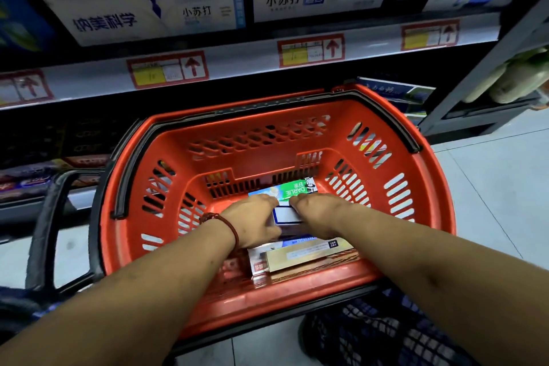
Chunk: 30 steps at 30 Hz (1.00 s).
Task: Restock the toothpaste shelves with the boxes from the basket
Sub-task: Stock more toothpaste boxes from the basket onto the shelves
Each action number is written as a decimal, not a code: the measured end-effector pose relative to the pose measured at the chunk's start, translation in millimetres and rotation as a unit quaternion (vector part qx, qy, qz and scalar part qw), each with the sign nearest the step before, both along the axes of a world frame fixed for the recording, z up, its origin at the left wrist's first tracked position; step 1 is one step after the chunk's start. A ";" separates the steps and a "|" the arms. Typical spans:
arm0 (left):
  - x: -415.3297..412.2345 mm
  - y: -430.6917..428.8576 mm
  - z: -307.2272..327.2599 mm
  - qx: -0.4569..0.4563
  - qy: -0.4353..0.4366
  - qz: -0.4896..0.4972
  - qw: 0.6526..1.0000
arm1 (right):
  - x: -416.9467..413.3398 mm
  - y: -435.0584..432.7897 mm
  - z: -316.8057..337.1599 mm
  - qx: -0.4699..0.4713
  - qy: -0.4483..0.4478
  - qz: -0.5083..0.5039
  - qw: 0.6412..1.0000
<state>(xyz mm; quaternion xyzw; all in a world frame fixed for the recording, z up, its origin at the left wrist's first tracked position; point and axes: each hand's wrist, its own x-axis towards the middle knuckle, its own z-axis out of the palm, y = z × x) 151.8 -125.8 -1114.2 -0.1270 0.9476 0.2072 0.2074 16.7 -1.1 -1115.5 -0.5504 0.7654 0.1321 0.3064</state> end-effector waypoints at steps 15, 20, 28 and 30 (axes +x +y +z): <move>22.9 -57.9 126.4 0.236 0.142 0.246 0.929 | -27.2 32.2 101.7 -0.128 -0.075 -0.182 0.972; 34.9 -60.8 175.4 0.307 0.162 0.277 0.896 | -40.6 41.5 131.4 -0.161 -0.149 -0.279 0.935; 30.7 -65.3 195.2 0.512 0.227 0.412 0.719 | -36.2 28.3 177.6 -0.336 0.100 -0.180 0.919; 19.5 -63.2 193.3 0.526 0.263 0.429 0.686 | -39.7 28.8 180.9 -0.396 0.120 -0.180 0.892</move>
